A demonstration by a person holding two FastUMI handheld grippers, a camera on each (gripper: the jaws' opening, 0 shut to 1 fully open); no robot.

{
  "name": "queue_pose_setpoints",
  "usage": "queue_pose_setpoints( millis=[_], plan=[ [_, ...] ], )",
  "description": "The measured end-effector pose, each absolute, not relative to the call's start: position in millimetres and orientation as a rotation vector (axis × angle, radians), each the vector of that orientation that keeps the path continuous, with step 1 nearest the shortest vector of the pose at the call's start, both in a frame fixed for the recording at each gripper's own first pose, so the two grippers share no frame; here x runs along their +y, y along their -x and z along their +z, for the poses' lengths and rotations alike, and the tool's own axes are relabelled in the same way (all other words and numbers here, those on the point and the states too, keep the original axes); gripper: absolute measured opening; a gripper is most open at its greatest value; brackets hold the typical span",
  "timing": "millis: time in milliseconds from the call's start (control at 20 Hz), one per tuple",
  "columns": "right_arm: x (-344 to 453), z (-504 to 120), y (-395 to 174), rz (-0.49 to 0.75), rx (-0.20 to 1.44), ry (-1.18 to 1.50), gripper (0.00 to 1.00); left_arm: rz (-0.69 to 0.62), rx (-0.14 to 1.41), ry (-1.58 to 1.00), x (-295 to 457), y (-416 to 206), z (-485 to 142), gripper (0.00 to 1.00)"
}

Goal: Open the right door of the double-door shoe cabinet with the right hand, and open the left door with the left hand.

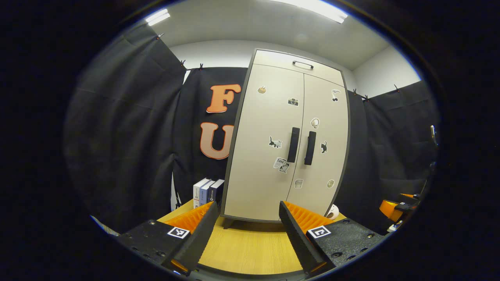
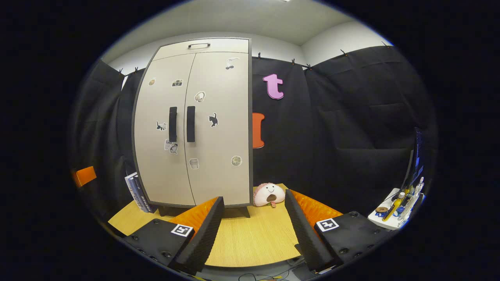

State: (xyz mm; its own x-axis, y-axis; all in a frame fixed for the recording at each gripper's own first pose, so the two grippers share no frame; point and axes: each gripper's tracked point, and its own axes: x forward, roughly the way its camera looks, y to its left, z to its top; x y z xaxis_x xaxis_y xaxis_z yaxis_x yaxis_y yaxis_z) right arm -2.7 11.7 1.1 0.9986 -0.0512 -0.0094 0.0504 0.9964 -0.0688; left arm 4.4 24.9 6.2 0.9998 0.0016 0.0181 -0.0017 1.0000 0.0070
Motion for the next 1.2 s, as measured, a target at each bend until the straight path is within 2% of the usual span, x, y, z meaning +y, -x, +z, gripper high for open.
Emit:
queue_pose_setpoints(
  millis=[50,150,200,650,1050,1100,1200],
  plan=[
    [15,0,-1,-0.048,0.015,0.071,0.99,0.003,-0.017,-0.009,27,-5,5,0.97],
    [25,2,-10,-0.038,0.016,0.072,0.99,0.004,-0.012,-0.014,29,-6,2,0.92],
    [31,4,-15,-0.028,0.015,0.073,0.99,0.006,-0.007,-0.015,31,-6,1,0.95],
    [103,43,-72,0.099,0.015,0.058,0.99,0.022,0.036,-0.044,46,-7,-21,0.95],
    [156,75,-138,0.146,-0.008,0.092,0.99,0.022,0.034,-0.062,53,-11,-24,0.95],
    [163,75,-148,0.149,0.006,0.087,1.00,0.032,0.031,-0.072,56,-12,-23,0.97],
    [177,79,-165,0.169,0.021,0.063,1.00,0.043,0.032,-0.087,62,-16,-24,0.95]
  ],
)
